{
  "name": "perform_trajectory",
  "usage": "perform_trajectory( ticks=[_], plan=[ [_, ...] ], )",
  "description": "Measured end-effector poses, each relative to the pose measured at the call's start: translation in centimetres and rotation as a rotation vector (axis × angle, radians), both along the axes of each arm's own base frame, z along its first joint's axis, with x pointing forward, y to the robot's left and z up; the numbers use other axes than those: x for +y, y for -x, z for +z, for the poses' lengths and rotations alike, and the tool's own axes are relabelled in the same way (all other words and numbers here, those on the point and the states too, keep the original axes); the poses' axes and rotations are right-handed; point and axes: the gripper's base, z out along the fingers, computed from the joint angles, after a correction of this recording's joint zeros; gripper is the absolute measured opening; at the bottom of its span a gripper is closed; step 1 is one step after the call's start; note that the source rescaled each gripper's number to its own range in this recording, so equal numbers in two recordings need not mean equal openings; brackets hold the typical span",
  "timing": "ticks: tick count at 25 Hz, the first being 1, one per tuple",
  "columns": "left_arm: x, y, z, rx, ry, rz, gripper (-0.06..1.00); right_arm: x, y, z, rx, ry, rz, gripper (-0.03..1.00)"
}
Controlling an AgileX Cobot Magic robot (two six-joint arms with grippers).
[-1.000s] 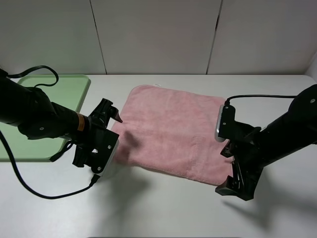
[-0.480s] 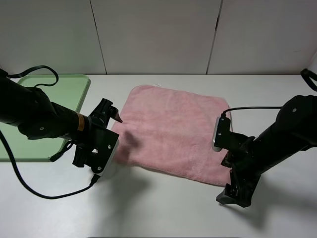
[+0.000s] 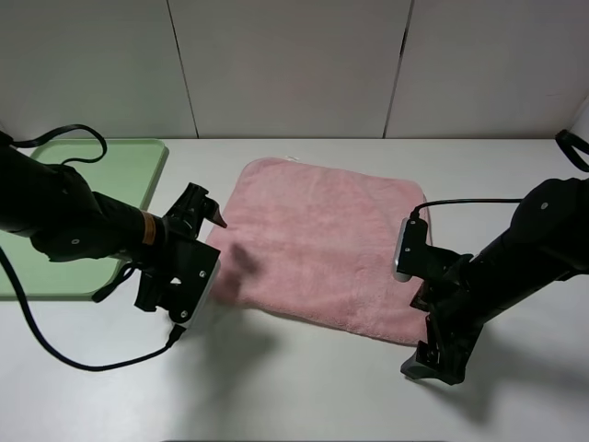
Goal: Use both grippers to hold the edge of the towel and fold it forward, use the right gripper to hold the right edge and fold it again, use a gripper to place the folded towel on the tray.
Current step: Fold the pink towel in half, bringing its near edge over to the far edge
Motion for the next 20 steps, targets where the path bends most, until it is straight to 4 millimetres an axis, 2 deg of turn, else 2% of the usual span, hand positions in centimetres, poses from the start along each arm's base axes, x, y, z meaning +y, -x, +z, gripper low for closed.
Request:
perform_trajectory(
  ticks=[20],
  plan=[
    [0.07,0.39,-0.19,0.0,0.015,-0.007,0.97,-0.02,-0.04,-0.04,-0.003,0.002,-0.002,1.0]
  ],
)
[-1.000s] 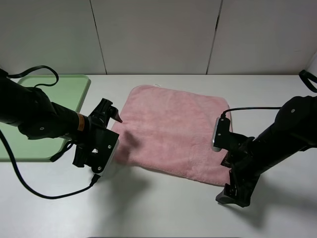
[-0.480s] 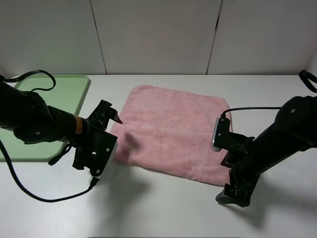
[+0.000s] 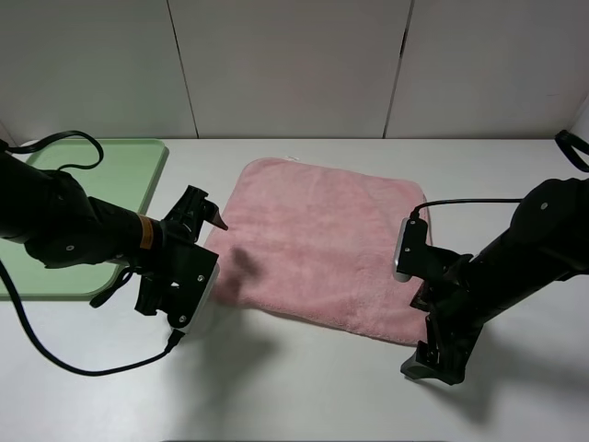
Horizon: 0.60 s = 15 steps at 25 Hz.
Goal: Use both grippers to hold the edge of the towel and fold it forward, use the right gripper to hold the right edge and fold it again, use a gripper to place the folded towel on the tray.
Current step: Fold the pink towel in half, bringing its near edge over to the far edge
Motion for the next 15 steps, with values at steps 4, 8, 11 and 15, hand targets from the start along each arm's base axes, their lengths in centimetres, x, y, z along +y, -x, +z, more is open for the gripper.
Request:
perform_trajectory(
  ticks=[4,8,11,15],
  plan=[
    [0.0,0.0,0.0,0.0,0.0,0.0,0.97,0.0,-0.01,0.0,-0.001,0.0,0.0,1.0],
    [-0.01,0.0,0.01,-0.001,0.001,0.0,0.97,-0.01,-0.02,0.0,-0.002,0.001,-0.001,1.0],
    [-0.01,0.0,0.01,-0.001,0.001,0.0,0.97,-0.07,-0.2,-0.04,-0.02,0.008,-0.007,1.0],
    [0.02,0.05,-0.03,0.001,0.001,0.0,0.96,-0.1,-0.59,-0.11,-0.065,0.025,-0.015,1.0]
  ],
)
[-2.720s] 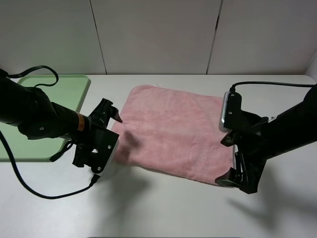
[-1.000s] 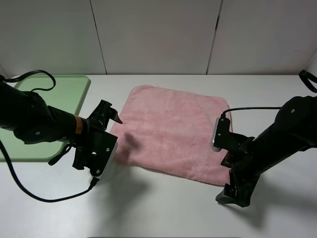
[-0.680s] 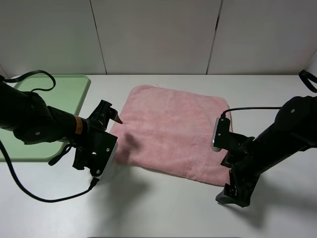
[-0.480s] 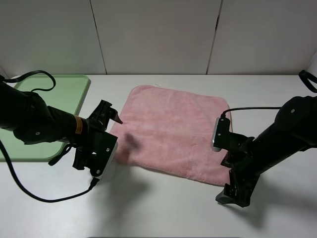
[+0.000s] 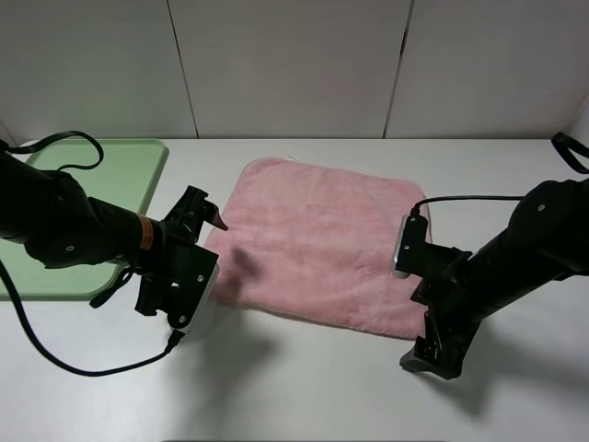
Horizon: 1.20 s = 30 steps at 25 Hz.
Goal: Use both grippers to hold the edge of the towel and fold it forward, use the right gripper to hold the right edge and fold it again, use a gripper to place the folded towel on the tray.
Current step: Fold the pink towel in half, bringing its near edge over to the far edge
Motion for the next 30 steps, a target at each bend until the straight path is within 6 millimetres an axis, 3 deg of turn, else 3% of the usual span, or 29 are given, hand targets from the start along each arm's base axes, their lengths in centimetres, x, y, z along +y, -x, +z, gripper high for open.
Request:
perform_trajectory(
  ticks=[5,11,17,20,24,30],
  plan=[
    [0.0,0.0,0.0,0.0,0.0,0.0,0.96,-0.09,-0.25,-0.02,-0.026,0.01,-0.008,0.95],
    [0.02,0.03,-0.02,0.001,0.0,0.001,0.91,-0.12,-0.33,-0.01,-0.035,0.012,-0.011,0.71],
    [0.17,0.21,-0.15,0.012,-0.011,0.004,0.78,-0.15,-0.43,0.01,-0.045,0.016,-0.014,0.52],
    [0.24,0.26,-0.21,0.017,-0.017,0.007,0.7,-0.16,-0.46,0.01,-0.048,0.017,-0.015,0.43],
    [0.4,0.47,-0.42,0.03,-0.031,0.008,0.55,-0.17,-0.47,0.01,-0.049,0.017,-0.015,0.4],
    [0.74,0.88,-0.95,0.068,-0.051,0.034,0.17,-0.17,-0.47,0.01,-0.049,0.017,-0.015,0.4]
  ],
)
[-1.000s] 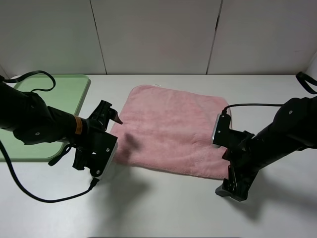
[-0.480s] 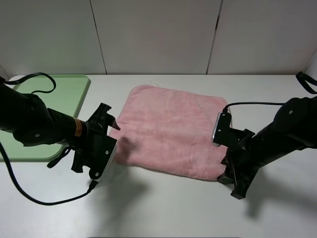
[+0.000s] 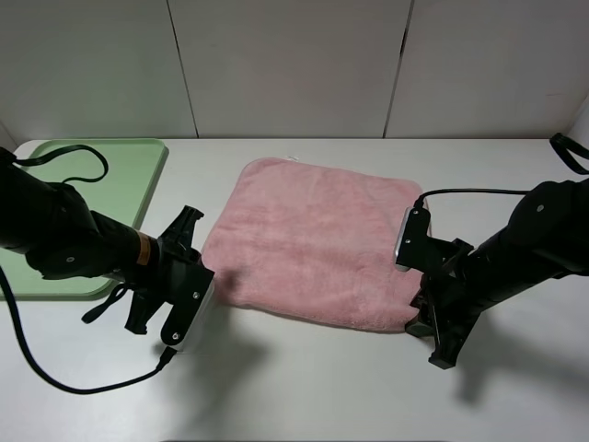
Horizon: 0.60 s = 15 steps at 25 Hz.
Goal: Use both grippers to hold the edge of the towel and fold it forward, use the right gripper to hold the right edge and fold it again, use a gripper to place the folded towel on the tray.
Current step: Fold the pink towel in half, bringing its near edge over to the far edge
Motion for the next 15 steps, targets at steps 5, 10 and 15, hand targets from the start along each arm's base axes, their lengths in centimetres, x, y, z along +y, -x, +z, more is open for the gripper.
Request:
perform_trajectory(
  ticks=[5,10,15],
  plan=[
    [0.12,0.13,-0.12,0.016,0.002,0.028,0.01,0.0,0.0,0.0,0.0,0.0,0.0,0.4],
    [0.12,0.14,-0.12,0.018,0.003,0.033,0.0,0.0,0.0,0.0,0.0,0.0,0.0,0.09],
    [0.13,0.15,-0.15,0.02,0.001,0.032,0.0,0.0,0.0,0.0,0.001,-0.001,-0.003,0.0]
  ],
)
